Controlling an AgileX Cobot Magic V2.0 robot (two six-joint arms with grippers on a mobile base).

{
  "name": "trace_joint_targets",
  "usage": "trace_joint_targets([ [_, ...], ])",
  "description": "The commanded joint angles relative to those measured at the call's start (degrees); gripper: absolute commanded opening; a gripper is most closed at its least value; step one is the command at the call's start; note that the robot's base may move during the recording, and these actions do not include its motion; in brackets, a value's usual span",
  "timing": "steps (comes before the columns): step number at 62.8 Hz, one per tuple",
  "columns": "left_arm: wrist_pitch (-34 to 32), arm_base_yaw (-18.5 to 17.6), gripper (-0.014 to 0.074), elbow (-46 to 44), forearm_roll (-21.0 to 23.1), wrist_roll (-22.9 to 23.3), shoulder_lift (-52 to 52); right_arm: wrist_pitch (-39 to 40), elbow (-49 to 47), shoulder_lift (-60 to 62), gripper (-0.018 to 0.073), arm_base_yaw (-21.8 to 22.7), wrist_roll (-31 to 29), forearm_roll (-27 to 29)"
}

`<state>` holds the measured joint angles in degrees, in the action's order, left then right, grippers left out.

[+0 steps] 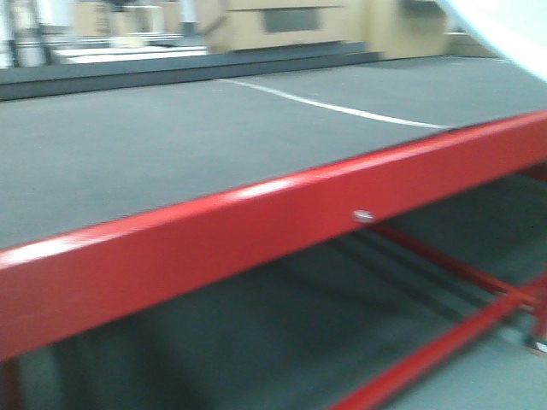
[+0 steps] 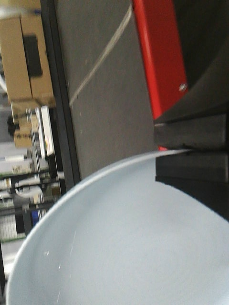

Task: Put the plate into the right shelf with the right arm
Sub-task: 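Hold the plate in the right gripper while driving away from the table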

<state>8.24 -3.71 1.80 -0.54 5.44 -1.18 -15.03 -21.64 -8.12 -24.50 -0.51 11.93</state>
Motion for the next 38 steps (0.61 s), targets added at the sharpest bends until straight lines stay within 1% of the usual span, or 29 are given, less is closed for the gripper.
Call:
trace_joint_targets([
  [1,-4.9,-0.4,-0.0047,0.6,0.1,0.3,-0.1,5.1,-1.6,-0.5,0.0056,0.2,-0.4,0.1],
  [38,-4.9,-0.4,-0.0047,0.6,0.1,0.3,-0.1,5.1,-1.6,-0.5,0.0056,0.2,-0.4,0.1],
])
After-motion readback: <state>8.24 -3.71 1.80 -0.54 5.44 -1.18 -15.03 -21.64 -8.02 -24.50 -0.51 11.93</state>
